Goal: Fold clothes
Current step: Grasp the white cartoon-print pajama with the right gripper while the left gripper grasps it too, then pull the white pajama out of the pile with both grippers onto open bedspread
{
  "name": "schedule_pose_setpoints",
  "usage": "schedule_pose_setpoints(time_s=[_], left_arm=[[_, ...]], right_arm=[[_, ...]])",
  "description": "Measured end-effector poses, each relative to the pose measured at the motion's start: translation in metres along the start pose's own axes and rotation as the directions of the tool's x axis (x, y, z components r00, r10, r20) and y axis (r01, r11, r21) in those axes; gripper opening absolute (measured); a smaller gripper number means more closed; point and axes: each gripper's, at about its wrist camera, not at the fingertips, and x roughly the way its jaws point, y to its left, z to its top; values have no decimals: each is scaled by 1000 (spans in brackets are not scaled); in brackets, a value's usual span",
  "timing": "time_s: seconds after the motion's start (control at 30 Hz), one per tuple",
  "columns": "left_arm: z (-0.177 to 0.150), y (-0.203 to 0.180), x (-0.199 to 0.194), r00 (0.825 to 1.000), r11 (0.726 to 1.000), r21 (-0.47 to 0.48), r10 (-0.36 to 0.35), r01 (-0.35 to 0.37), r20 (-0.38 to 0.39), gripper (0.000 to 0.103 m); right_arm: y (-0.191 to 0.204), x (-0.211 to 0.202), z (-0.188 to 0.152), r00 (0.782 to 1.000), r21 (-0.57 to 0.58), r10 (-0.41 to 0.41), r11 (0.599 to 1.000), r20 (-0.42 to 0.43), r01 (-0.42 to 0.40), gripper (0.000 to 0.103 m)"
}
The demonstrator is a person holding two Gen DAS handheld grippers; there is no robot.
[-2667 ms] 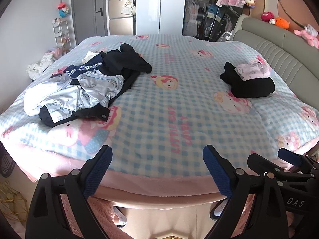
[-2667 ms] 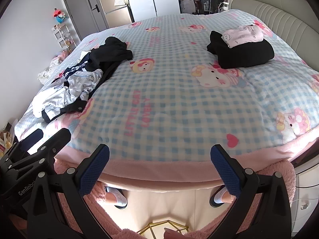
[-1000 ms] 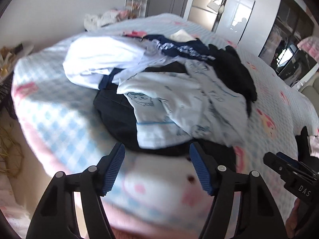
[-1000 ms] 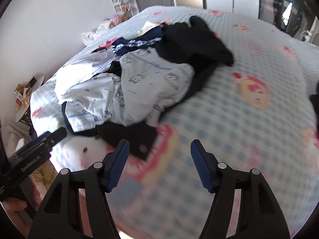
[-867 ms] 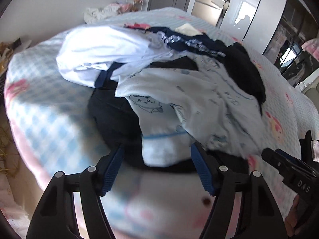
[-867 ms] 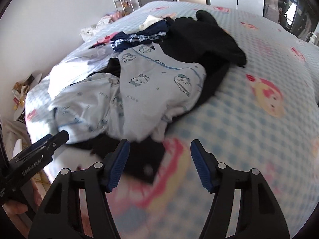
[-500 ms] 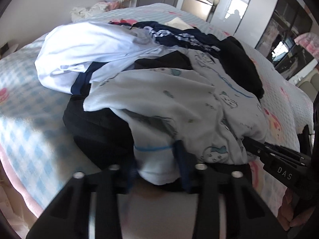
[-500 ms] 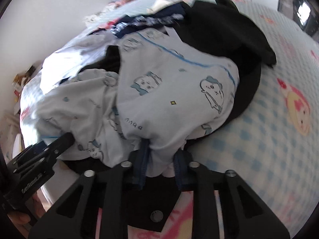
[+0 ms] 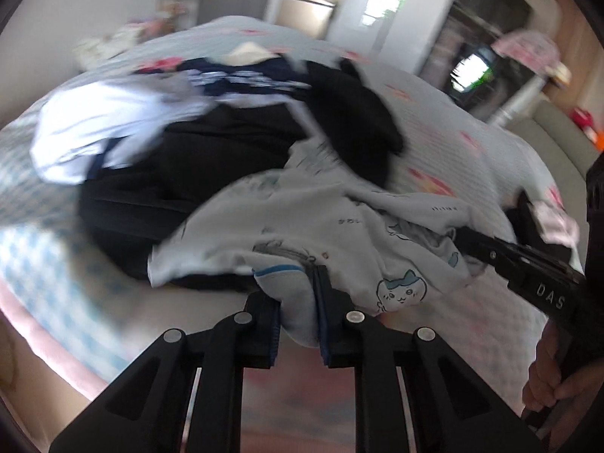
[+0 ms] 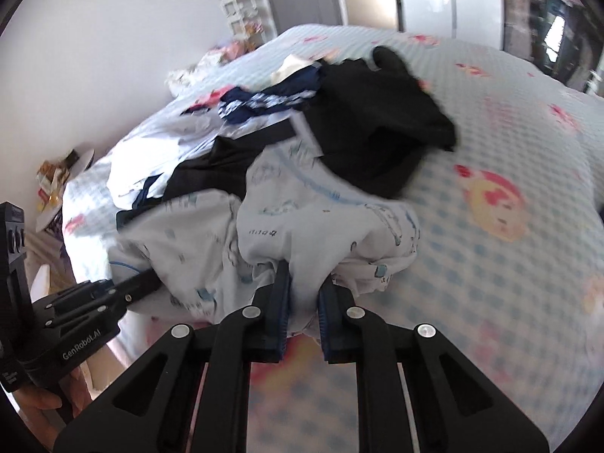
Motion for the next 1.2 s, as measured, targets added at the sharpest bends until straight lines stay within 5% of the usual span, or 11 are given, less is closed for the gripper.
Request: schedule_pose_setpoints(time_s=[0.13, 0.27, 0.53, 0.73, 0.8, 0.87, 1.1, 1.2], left_arm=[[-23, -55, -4, 991, 989, 69, -128, 131, -46, 16], [-57, -111, 10, 958, 960, 102, -246, 262, -145, 16], [-114, -192, 19, 899, 907, 166, -330, 386, -287, 17], [-107, -170, 18, 934, 947, 132, -252, 291, -253, 17], [-105, -163, 18, 944, 958, 120, -225, 259, -242, 17], [-102, -156, 17, 953, 968, 107, -197, 227, -232, 17], [-95, -132, 16, 974, 991, 63, -104, 119, -202, 17], [-99, -134, 20, 967, 987, 66, -127, 145, -223, 17]], right_arm=[[-50, -64, -43, 998, 100, -61, 993, 26, 59, 12], [-95, -111, -96, 988, 187, -157, 970, 0, 154, 12], [-175, -172, -188, 958, 353, -277, 891, -77, 286, 12], [-207, -175, -209, 957, 413, -270, 864, -107, 289, 18], [-208, -175, -205, 941, 395, -322, 855, -106, 337, 37], [-207, -176, -205, 923, 372, -371, 847, -101, 381, 41], [-218, -169, -231, 946, 445, -301, 835, -123, 324, 41], [-218, -172, -237, 957, 456, -264, 841, -122, 291, 41]])
